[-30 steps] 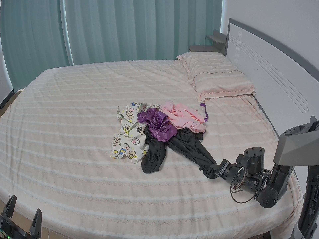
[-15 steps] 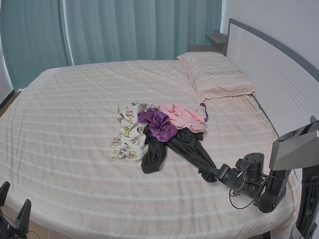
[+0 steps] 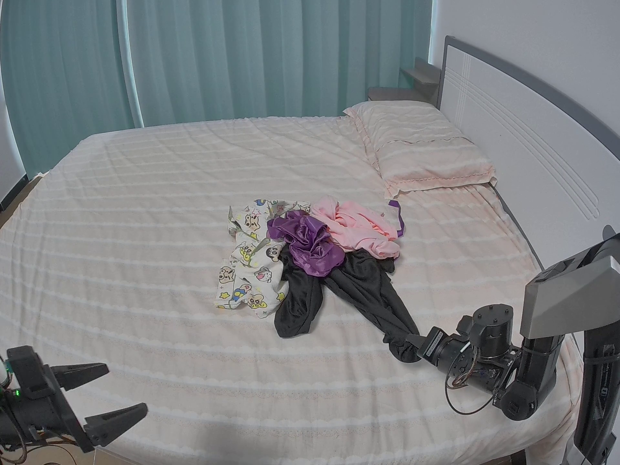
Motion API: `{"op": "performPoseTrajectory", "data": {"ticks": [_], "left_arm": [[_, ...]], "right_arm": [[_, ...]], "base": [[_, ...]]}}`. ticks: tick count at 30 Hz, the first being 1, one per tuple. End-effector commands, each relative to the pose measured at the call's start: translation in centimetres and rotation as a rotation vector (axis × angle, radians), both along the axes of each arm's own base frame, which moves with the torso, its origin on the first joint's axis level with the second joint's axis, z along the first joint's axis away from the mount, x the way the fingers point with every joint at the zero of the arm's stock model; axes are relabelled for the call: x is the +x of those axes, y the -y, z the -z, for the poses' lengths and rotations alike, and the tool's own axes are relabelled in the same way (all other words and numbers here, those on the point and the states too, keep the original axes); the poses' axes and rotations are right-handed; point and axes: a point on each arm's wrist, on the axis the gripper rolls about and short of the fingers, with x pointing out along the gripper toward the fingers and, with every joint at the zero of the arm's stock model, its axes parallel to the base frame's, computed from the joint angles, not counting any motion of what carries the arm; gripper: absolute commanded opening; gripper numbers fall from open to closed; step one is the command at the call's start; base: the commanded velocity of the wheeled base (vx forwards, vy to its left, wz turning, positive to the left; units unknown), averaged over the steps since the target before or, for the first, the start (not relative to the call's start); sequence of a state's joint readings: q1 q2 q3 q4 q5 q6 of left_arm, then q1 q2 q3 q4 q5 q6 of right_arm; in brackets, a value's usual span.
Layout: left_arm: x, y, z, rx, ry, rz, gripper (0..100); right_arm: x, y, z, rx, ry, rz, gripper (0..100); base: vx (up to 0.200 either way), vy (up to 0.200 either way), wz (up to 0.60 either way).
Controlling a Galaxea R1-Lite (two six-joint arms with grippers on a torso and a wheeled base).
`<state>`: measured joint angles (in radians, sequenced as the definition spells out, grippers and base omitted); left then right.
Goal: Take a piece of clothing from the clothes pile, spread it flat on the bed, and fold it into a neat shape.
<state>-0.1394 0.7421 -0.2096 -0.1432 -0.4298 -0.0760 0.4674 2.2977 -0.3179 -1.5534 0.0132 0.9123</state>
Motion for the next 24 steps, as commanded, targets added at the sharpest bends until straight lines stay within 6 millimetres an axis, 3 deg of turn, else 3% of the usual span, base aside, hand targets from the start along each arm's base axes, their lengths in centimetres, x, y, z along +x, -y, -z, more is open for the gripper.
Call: {"op": "performPoseTrajectory", "data": {"ticks": [1, 7, 9, 15, 24], "left_arm": [[6.3, 2.9, 2.4, 0.003, -0.275, 0.147, 100], [11.9, 5.3, 5.0, 0.011, -0.353, 0.14, 100], [12.9, 6.4, 5.9, 0.003, -0.396, 0.119, 100], [16.8, 11.6, 9.9, -0.064, -0.492, -0.056, 100], [23.1, 15.8, 14.9, -0.087, -0.452, -0.279, 100]], "right_arm": [[-0.3, -0.1, 0.1, -0.001, -0.005, -0.006, 0], [-0.3, -0.2, 0.1, 0.0, -0.002, -0.008, 0], [-0.3, -0.2, 0.1, -0.001, -0.003, -0.009, 0], [-0.3, -0.1, 0.0, -0.004, 0.002, -0.004, 0], [-0.2, -0.1, 0.1, -0.006, 0.001, 0.0, 0]], "base": [[0.0, 0.0, 0.0], [0.0, 0.0, 0.0], [0.0, 0.0, 0.0], [0.0, 0.0, 0.0], [0.0, 0.0, 0.0]]}}
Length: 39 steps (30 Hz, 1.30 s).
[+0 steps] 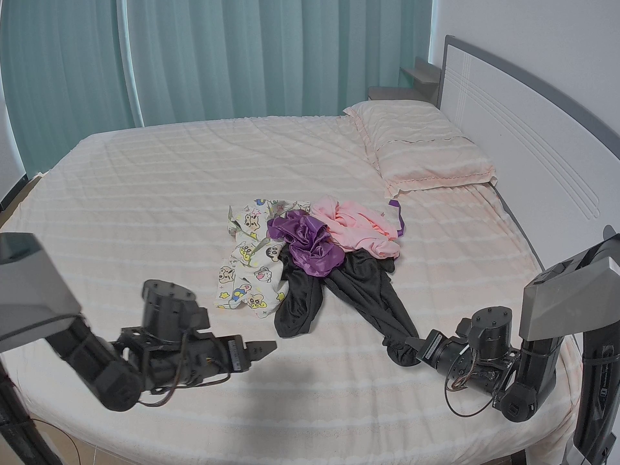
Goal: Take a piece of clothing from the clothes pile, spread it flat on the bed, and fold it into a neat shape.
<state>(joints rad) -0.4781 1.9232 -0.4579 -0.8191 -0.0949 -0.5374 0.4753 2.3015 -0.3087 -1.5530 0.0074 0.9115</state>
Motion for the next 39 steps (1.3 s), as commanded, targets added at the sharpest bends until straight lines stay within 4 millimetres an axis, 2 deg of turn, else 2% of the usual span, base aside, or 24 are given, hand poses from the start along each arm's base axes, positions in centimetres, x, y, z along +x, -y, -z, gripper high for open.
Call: {"op": "performPoseTrajectory", "data": {"ticks": [1, 12, 14, 17, 19, 27, 30, 31, 38, 39], "left_arm": [[4.5, 4.6, 6.3, 0.034, -0.039, -0.098, 100], [9.0, 7.6, 9.4, 0.039, 0.025, -0.134, 100], [10.0, 8.2, 9.4, 0.053, 0.053, -0.171, 100], [10.4, 8.4, 9.7, 0.066, 0.041, -0.179, 100], [11.0, 8.7, 10.6, 0.075, 0.038, -0.183, 100], [13.3, 10.2, 9.0, 0.024, 0.128, -0.211, 100], [13.4, 10.2, 9.1, 0.034, 0.133, -0.226, 100], [13.4, 10.2, 9.2, 0.037, 0.131, -0.227, 0], [11.8, 9.3, 9.8, 0.093, 0.103, -0.264, 0], [11.2, 9.0, 8.3, 0.071, 0.116, -0.28, 0]], "right_arm": [[0.1, 0.0, -0.1, 0.003, 0.012, 0.003, 0], [0.0, 0.0, -0.2, 0.001, 0.015, 0.002, 0], [0.0, 0.0, -0.2, 0.001, 0.015, 0.002, 0], [0.1, 0.0, -0.2, 0.002, 0.017, 0.002, 0], [0.0, -0.1, -0.2, 0.001, 0.016, 0.0, 0], [0.0, -0.1, -0.2, 0.001, 0.016, 0.0, 0], [0.0, -0.1, -0.2, 0.001, 0.015, 0.0, 0], [0.0, -0.1, -0.1, 0.001, 0.013, 0.001, 0], [-0.4, -0.4, -0.1, -0.002, 0.006, -0.018, 0], [-0.8, -0.8, 0.0, -0.005, -0.001, -0.034, 0]], "base": [[0.0, 0.0, 0.0], [0.0, 0.0, 0.0], [0.0, 0.0, 0.0], [0.0, 0.0, 0.0], [0.0, 0.0, 0.0], [0.0, 0.0, 0.0], [0.0, 0.0, 0.0], [0.0, 0.0, 0.0], [0.0, 0.0, 0.0], [0.0, 0.0, 0.0]]}}
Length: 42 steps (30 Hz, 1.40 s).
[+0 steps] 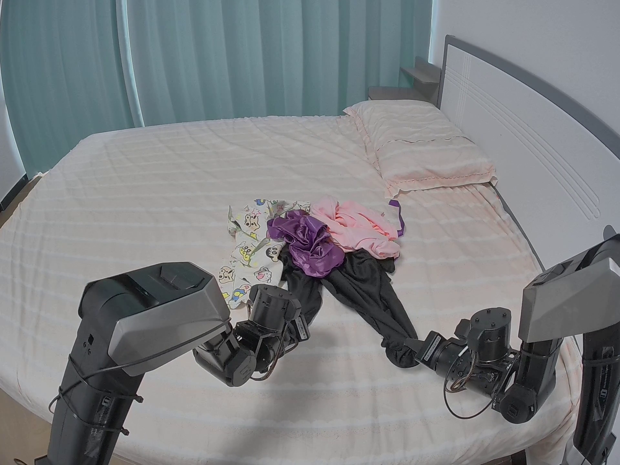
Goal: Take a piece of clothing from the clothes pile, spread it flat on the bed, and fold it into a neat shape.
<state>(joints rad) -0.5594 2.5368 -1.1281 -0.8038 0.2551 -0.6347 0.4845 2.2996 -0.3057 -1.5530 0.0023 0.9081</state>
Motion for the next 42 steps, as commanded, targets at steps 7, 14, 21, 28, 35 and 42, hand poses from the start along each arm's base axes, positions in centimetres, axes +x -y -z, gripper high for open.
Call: {"op": "performPoseTrajectory", "data": {"ticks": [7, 14, 21, 28, 35, 42], "left_arm": [[-6.1, -1.8, -8.2, -0.17, 0.005, -0.012, 0], [-11.4, -2.3, -16.7, -0.288, 0.156, 0.099, 0], [-14.0, -4.9, -24.8, -0.439, 0.361, 0.12, 0], [-14.6, -8.2, -27.1, -0.474, 0.449, 0.046, 0], [-16.1, -9.3, -24.3, -0.445, 0.36, 0.035, 0], [-16.8, -9.7, -22.0, -0.462, 0.284, 0.012, 0]], "right_arm": [[-2.1, -1.9, -1.8, 0.016, 0.043, -0.081, 0], [-3.5, -2.9, -8.4, 0.094, 0.285, -0.133, 0], [-6.2, 0.3, -18.4, 0.285, 0.629, -0.105, 0], [-7.7, 2.0, -20.0, 0.325, 0.689, -0.15, 0], [-7.1, 1.3, -17.2, 0.289, 0.561, -0.165, 0], [-6.9, 1.1, -15.4, 0.252, 0.484, -0.168, 0]], "base": [[0.0, 0.0, 0.0], [0.0, 0.0, 0.0], [0.0, 0.0, 0.0], [0.0, 0.0, 0.0], [0.0, 0.0, 0.0], [0.0, 0.0, 0.0]]}}
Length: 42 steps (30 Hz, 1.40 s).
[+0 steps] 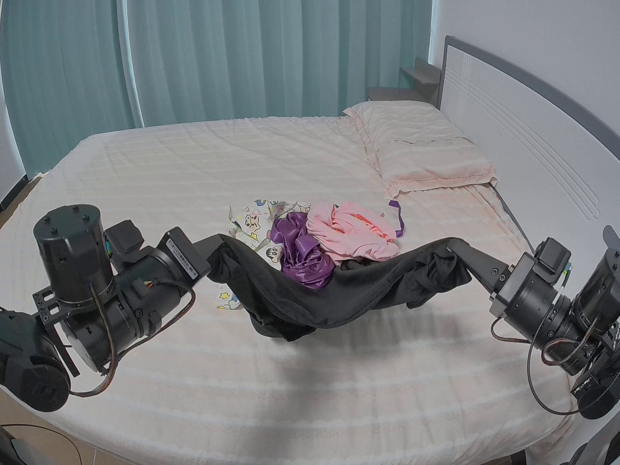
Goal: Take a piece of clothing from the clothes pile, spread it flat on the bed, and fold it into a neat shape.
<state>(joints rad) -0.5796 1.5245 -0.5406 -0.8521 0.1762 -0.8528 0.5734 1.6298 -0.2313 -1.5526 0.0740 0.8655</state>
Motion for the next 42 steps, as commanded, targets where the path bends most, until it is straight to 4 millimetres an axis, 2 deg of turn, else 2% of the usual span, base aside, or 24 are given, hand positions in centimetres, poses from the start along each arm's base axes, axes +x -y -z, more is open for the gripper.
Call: {"op": "performPoseTrajectory", "data": {"ticks": [1, 5, 13, 20, 32, 42], "left_arm": [[-0.8, -0.5, 1.4, 0.019, -0.04, 0.001, 0], [-1.0, -0.6, 2.1, 0.021, -0.055, 0.021, 0], [-0.6, -0.1, 2.7, 0.001, -0.085, 0.032, 0], [-0.3, 0.1, 2.4, -0.021, -0.085, 0.02, 0], [0.1, 0.3, 3.3, 0.005, -0.111, -0.008, 0], [-0.1, 0.2, 3.3, 0.01, -0.11, -0.008, 0]], "right_arm": [[-0.1, 0.0, 1.4, -0.032, -0.054, -0.003, 0], [-0.4, 0.2, 2.0, -0.048, -0.079, -0.003, 0], [0.5, -0.4, 3.7, -0.088, -0.141, -0.005, 0], [0.5, -0.3, 3.8, -0.09, -0.145, 0.001, 0], [0.4, -0.3, 3.6, -0.089, -0.137, 0.003, 0], [0.0, -0.2, 2.9, -0.077, -0.105, -0.001, 0]], "base": [[0.0, 0.0, 0.0], [0.0, 0.0, 0.0], [-0.2, 0.0, 0.0], [-0.029, 0.0, 0.0], [0.0, 0.0, 0.0], [0.0, 0.2, 0.0]]}}
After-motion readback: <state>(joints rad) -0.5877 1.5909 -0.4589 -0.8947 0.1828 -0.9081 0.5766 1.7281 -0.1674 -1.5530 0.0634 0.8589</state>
